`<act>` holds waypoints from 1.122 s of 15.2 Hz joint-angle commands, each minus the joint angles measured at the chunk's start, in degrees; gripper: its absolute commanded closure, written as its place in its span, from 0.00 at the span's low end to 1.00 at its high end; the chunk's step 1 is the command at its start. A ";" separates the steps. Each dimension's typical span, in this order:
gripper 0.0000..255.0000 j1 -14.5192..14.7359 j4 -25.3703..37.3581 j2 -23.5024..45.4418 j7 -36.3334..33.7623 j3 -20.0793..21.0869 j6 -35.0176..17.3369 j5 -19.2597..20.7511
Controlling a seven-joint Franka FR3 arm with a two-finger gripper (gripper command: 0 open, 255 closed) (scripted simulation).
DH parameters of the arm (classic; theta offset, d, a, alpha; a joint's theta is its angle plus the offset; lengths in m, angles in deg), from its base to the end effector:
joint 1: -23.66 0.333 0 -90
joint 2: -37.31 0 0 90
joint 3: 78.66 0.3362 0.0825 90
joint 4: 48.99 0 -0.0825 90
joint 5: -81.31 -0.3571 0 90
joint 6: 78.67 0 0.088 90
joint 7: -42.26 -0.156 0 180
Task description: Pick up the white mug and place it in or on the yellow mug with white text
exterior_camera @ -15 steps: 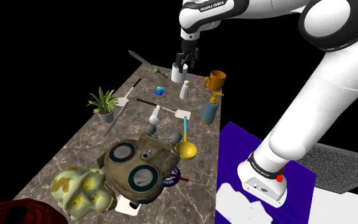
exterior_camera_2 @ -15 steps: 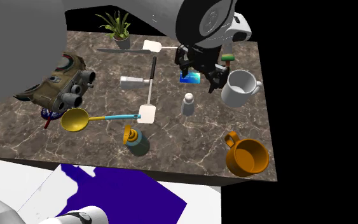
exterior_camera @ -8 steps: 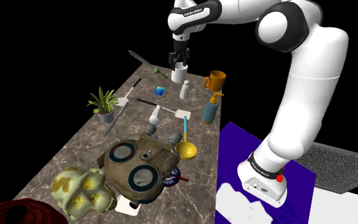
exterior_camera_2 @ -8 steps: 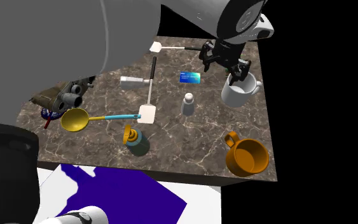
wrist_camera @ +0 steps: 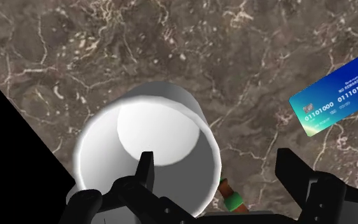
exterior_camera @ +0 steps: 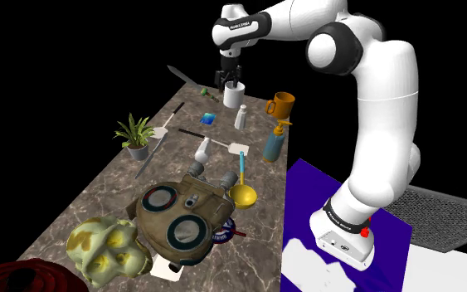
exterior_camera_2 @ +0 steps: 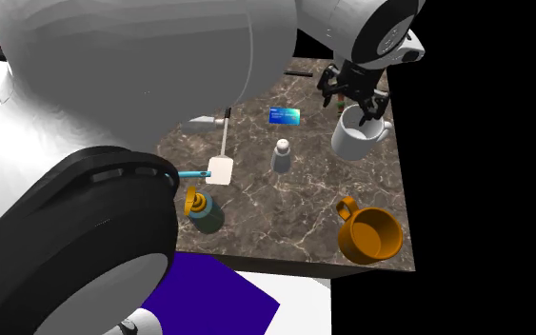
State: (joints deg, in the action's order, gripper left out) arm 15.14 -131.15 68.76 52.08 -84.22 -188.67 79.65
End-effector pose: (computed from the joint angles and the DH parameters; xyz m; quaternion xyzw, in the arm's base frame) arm 0.6667 -0.1529 0.3494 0.9988 -0.0362 -0.0321 0.0055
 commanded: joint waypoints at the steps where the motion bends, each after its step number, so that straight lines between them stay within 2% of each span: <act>1: 0.00 -0.06 -0.59 0.59 0.08 0.02 -1.20 -0.05; 4: 0.00 -0.08 -1.81 1.09 0.11 0.04 -2.93 -0.11; 11: 0.00 -0.08 -1.80 1.10 0.11 0.04 -2.91 -0.11; 12: 1.00 -0.08 -1.80 1.10 0.11 0.04 -2.91 -0.11; 17: 1.00 -0.08 -1.80 1.10 0.11 0.04 -2.91 -0.11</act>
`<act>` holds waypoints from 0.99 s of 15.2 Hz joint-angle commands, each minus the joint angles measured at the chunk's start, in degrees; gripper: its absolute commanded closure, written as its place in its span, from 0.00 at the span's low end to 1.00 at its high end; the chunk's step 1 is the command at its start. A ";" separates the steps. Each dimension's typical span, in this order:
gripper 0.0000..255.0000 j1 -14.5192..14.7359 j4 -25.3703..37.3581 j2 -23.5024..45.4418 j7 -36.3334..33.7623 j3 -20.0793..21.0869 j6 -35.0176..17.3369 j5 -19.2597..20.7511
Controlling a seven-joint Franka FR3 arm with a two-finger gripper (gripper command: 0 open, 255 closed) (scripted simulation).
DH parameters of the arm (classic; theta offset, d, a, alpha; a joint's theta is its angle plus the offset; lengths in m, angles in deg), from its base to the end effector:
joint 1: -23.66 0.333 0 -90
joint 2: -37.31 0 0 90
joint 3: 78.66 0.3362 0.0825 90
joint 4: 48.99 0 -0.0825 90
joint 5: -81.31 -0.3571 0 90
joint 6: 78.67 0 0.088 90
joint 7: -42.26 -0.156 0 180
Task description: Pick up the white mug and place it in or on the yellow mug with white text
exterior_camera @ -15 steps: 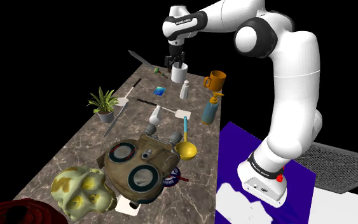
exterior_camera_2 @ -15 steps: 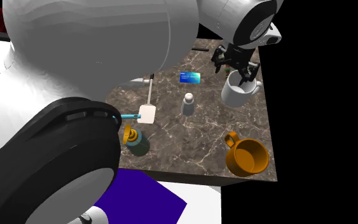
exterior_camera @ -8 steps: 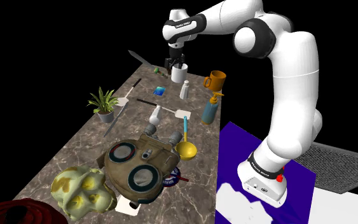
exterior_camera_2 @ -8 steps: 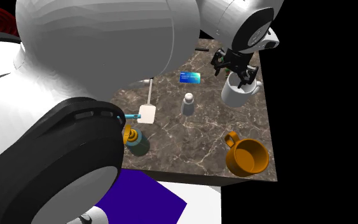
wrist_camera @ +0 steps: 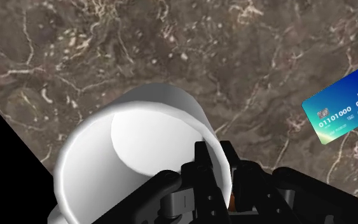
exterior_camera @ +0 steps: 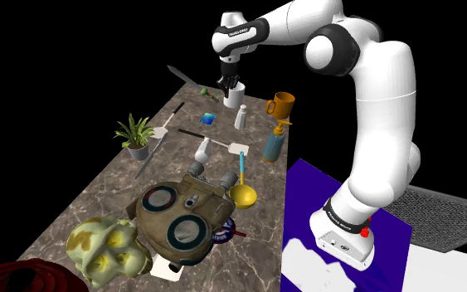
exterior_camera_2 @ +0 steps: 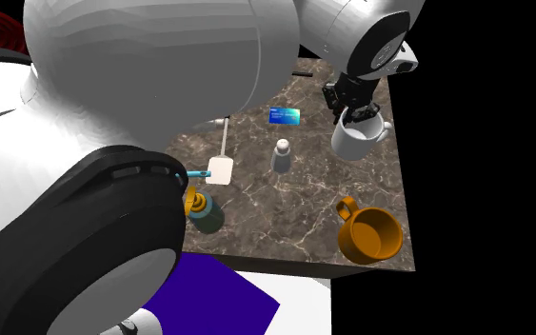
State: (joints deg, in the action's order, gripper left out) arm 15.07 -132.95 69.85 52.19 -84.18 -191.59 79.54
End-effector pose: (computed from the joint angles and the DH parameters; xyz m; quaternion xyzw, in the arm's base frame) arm 0.6674 -0.1540 0.3267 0.9988 -0.0361 -0.0318 0.0056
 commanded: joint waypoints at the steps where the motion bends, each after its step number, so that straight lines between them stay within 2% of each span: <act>1: 1.00 0.00 0.00 0.00 0.00 0.00 0.01 0.00; 4: 1.00 0.00 0.01 0.01 0.00 0.00 0.00 0.00; 15: 1.00 -0.01 4.89 -2.33 -0.03 -0.14 7.21 0.22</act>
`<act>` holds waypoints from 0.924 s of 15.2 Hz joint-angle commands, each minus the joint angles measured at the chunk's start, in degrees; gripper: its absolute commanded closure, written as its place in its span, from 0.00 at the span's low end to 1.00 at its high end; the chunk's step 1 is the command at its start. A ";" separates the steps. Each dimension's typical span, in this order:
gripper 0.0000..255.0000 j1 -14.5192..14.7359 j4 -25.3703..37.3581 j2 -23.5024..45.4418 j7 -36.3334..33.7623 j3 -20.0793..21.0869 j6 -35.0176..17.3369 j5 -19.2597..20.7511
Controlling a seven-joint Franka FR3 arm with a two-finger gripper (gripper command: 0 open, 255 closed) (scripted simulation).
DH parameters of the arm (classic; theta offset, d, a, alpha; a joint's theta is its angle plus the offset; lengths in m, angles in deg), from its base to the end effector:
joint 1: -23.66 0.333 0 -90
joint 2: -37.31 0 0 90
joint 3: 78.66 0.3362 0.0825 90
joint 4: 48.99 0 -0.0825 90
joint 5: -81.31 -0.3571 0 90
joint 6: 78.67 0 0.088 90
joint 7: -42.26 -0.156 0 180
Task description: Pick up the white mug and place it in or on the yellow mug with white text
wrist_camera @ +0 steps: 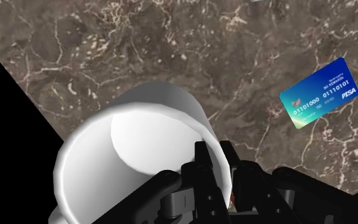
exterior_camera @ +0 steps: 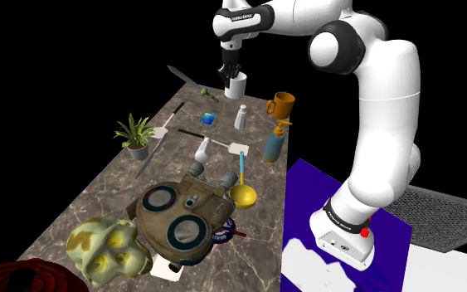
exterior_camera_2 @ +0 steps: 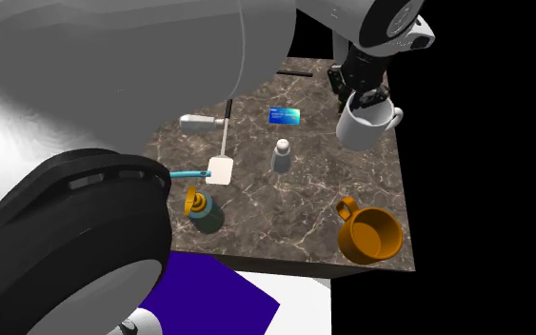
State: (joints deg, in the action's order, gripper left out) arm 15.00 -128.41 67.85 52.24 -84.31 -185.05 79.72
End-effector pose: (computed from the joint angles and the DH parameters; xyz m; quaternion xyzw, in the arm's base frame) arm 0.6661 -0.1545 0.3764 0.9988 -0.0360 -0.0318 0.0055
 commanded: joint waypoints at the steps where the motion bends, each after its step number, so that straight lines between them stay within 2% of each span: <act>1: 1.00 0.04 0.94 -0.43 -0.08 -0.01 1.37 0.05; 14: 1.00 -0.17 10.30 -0.86 -0.03 -0.10 11.15 0.11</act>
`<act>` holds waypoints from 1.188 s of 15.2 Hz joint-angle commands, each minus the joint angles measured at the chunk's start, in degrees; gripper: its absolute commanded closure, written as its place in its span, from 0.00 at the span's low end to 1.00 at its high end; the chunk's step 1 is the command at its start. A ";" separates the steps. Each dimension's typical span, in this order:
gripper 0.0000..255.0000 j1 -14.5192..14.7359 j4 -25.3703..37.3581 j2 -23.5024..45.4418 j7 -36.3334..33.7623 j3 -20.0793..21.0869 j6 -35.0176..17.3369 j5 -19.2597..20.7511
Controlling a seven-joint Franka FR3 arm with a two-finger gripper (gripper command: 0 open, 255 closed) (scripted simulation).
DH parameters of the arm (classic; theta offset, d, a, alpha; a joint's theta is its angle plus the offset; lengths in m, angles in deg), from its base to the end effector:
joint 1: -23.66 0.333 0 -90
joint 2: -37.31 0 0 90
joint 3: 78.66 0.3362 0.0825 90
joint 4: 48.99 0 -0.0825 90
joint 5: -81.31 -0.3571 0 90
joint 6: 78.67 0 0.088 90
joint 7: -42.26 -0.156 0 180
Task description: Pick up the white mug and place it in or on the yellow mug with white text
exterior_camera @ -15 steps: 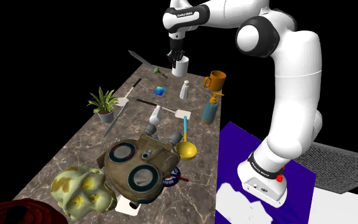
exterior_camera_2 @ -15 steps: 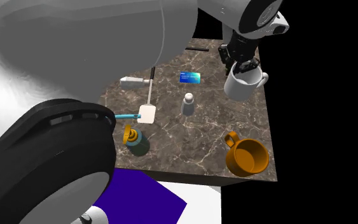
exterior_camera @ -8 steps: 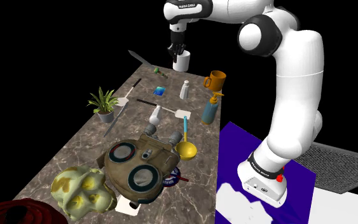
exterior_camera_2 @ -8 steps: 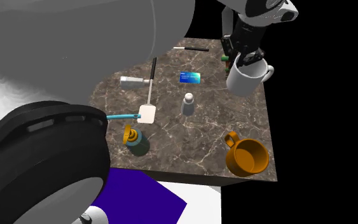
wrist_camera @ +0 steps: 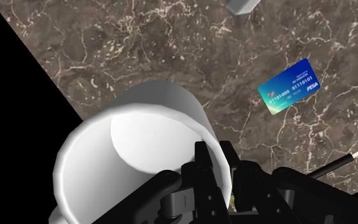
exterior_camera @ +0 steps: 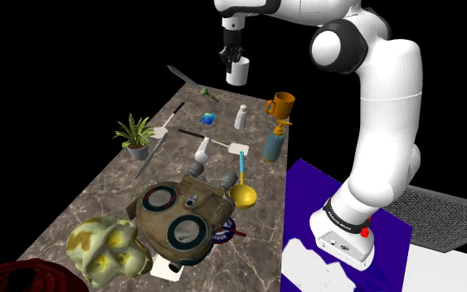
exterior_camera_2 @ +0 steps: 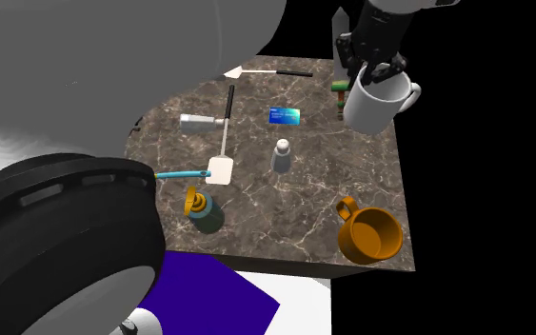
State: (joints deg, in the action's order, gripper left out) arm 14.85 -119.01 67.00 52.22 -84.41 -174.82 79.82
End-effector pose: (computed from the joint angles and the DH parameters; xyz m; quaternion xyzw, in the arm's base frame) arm 0.6645 -0.1537 0.4453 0.9988 -0.0361 -0.0317 0.0055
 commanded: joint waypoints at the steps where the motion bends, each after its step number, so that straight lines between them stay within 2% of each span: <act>1: 1.00 -0.05 1.82 0.07 0.00 -0.01 1.74 0.00; 8: 1.00 -0.30 8.74 1.27 0.05 -0.02 7.46 -0.09; 12: 1.00 -1.80 -5.54 -8.40 3.02 -1.09 2.79 0.57; 18: 1.00 -4.38 -20.08 -19.38 7.83 -3.14 -0.94 1.75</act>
State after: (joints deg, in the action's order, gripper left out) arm 11.00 -136.78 49.27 59.06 -87.14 -175.02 81.38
